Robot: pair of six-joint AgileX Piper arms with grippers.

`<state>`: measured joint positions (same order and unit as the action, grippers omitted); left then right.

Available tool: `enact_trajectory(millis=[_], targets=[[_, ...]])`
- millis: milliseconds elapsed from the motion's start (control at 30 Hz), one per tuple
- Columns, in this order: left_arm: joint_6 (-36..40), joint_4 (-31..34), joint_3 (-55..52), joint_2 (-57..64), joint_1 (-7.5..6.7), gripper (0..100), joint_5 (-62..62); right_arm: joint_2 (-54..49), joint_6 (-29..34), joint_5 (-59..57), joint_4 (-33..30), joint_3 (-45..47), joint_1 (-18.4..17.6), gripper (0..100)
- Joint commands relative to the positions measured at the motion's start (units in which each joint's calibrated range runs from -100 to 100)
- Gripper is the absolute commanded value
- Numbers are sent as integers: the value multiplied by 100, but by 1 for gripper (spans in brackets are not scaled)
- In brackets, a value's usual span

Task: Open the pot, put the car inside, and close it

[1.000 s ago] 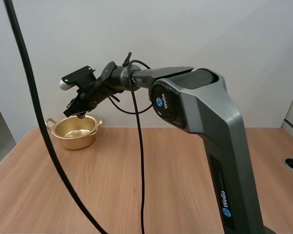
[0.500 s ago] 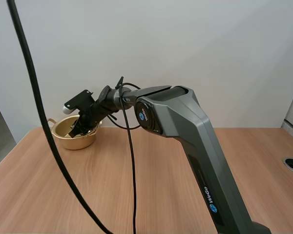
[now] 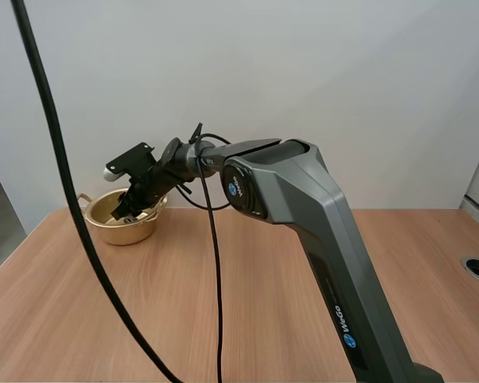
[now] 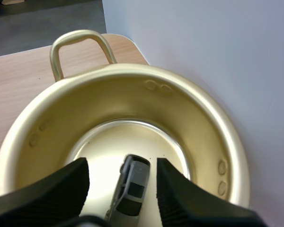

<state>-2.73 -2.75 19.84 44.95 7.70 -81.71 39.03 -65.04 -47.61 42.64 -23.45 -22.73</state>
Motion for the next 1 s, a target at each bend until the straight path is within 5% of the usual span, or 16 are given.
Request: enact_trajectory(millis=[0, 100, 333, 533, 967], targets=[[-22, 17, -5, -24, 3, 0, -4, -101, 72, -63, -10, -4, -2, 34], [-47, 141, -60, -122, 3, 0, -35, -394, 266, -401, -129, -4, 15, 0], [-55, 327, -911, -371, 3, 0, 203, -1666, 1181, -1332, -845, 9, 252, 0], [-58, 767, -2228, -564, 3, 0, 1696, -2691, 1923, -2685, -2285, 52, 664, 0], [-31, 604, -4488, -1813, 3, 0, 4800, -4941, 1924, -4718, -2285, 52, 1975, 0]])
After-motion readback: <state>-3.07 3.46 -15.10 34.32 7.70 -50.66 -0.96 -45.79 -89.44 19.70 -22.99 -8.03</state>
